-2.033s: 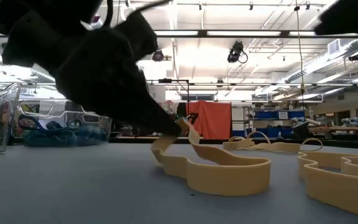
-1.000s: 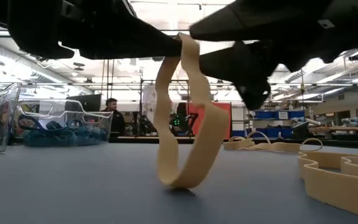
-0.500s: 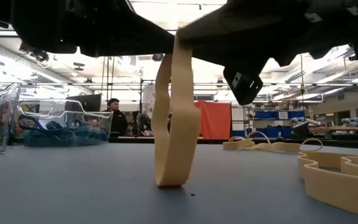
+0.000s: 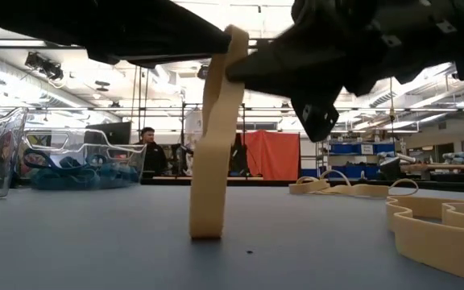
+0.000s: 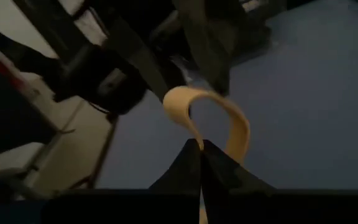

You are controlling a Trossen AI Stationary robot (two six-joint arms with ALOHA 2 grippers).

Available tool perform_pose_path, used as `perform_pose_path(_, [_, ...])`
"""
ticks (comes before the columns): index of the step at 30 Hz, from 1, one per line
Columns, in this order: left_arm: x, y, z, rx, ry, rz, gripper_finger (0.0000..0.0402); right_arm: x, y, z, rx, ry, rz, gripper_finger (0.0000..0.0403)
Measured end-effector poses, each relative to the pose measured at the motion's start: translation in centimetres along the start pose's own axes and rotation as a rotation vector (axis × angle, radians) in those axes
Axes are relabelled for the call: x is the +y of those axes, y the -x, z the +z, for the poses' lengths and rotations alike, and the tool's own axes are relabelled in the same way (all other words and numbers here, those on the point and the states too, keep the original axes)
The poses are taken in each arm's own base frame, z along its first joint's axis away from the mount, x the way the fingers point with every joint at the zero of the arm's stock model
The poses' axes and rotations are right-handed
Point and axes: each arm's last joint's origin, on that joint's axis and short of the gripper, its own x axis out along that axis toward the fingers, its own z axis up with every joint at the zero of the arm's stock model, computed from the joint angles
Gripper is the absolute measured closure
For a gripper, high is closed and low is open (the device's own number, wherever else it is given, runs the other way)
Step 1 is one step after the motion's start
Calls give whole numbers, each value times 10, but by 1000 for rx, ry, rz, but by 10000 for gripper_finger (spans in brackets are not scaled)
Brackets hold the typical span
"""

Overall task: Sort rubber bands into baskets
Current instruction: Put the yellow rubber band into the bottom right transparent bin

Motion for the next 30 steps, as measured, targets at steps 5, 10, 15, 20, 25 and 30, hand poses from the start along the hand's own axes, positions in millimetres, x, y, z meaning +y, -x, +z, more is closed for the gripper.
perform_pose_path(5, [0, 0, -1, 7, 26, 17, 276, -5, 2, -3, 35, 25, -103, 398])
perform_pose_path(10, [0, 0, -1, 6, 29, 14, 270, -4, 12, 4, 53, 65, -214, 399])
perform_pose_path(15, [0, 0, -1, 7, 47, 14, 269, 4, 30, 15, 73, 112, -302, 400])
perform_pose_path(20, [0, 0, -1, 11, 43, 12, 270, 10, 49, 17, 106, 161, -396, 400])
perform_pose_path(25, [0, 0, -1, 12, 43, 13, 270, 14, 63, 15, 155, 229, -434, 400])
perform_pose_path(30, [1, 0, -2, 19, 67, 16, 270, 15, 72, 8, 245, 321, -452, 399])
